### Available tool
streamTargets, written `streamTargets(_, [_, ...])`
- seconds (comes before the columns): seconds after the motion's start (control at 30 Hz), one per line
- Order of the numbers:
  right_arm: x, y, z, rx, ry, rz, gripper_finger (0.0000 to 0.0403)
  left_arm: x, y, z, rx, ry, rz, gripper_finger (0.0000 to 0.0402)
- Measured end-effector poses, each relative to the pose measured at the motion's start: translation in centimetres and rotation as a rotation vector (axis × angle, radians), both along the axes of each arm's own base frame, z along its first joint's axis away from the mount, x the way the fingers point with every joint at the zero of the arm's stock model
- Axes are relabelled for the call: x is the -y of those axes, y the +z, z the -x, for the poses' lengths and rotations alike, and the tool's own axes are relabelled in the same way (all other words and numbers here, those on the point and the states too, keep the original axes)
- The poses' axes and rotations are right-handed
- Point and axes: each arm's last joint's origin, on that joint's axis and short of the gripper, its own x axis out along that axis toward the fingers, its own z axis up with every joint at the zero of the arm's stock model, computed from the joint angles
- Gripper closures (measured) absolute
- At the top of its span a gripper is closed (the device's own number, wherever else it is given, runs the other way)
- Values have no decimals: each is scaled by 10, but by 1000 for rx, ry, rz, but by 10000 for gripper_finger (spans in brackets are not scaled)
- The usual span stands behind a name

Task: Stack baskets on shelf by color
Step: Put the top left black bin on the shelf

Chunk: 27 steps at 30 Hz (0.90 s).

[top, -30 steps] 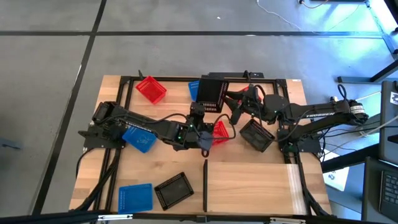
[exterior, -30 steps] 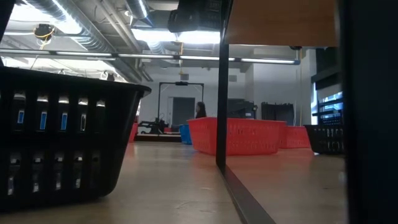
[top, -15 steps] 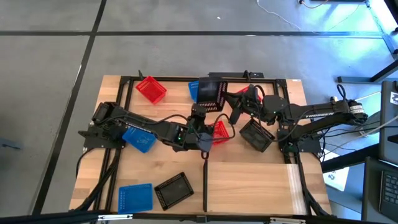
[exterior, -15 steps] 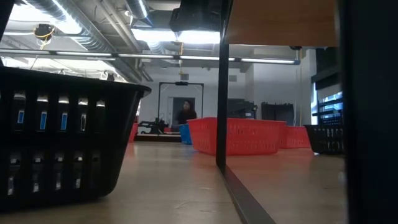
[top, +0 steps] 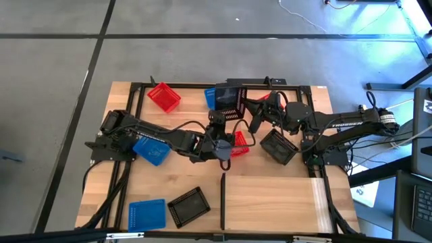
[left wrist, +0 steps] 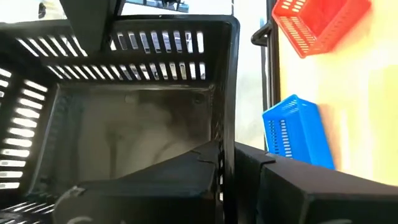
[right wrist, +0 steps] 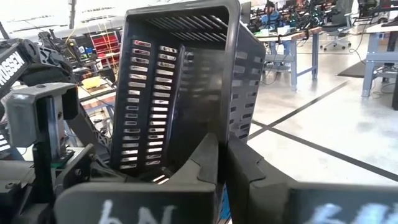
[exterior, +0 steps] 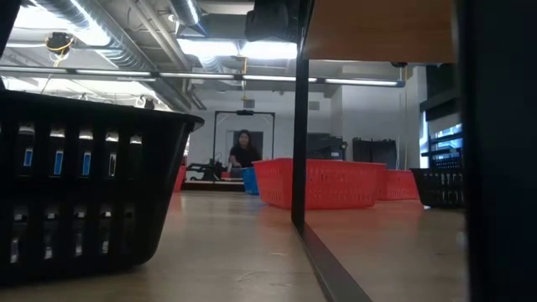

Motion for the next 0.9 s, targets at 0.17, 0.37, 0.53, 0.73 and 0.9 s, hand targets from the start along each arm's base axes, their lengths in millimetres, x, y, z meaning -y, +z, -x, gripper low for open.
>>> streamTargets(0.17, [0,0,0,-1,-1,1,399,0,0,0,-15,-7,-6,386])
streamTargets(0.37, [0,0,0,-6,8,3,399,5,0,0,-21,-34,2,385])
streamTargets(0.53, [0,-1,0,-13,10,5,399,9,-1,0,-28,-93,35,385])
streamTargets(0.73, [-1,-2,0,-19,10,3,399,10,-2,-2,-37,-158,77,385])
streamTargets(0.9, [-1,-2,0,-11,12,-8,399,10,-2,-2,-37,-157,76,385])
